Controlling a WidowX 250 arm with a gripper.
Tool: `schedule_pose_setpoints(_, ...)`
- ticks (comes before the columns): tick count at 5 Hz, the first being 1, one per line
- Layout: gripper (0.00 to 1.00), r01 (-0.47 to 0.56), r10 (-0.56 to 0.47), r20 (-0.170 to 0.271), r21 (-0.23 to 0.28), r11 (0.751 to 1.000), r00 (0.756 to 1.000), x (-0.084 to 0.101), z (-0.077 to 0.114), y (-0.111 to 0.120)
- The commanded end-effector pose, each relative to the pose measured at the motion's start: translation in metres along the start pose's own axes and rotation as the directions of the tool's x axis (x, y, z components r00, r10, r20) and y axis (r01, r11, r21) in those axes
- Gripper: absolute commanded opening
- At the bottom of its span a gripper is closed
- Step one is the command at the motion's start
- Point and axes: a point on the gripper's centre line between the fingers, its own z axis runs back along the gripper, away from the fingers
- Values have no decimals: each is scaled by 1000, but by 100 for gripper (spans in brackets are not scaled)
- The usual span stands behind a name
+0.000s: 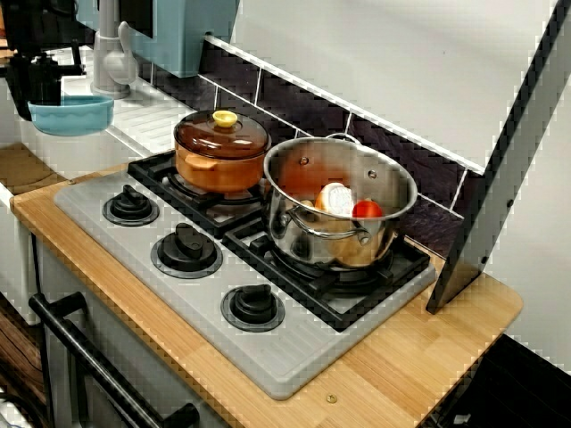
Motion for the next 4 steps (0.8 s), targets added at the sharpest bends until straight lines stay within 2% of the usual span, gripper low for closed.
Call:
schedule_pose_setpoints(1, 0, 6, -9, 82, 42, 999, 997, 9, 24, -20)
schedule_pose_setpoints(2, 0, 24, -26, 116, 18, 1000, 993, 14, 48, -30)
schedule_pose_setpoints(3, 0, 37, -37, 148, 3, 999, 988, 25, 68, -30)
schedule_pose_setpoints(4, 0, 17, -18, 156, 10, 1000, 988, 42, 75, -21)
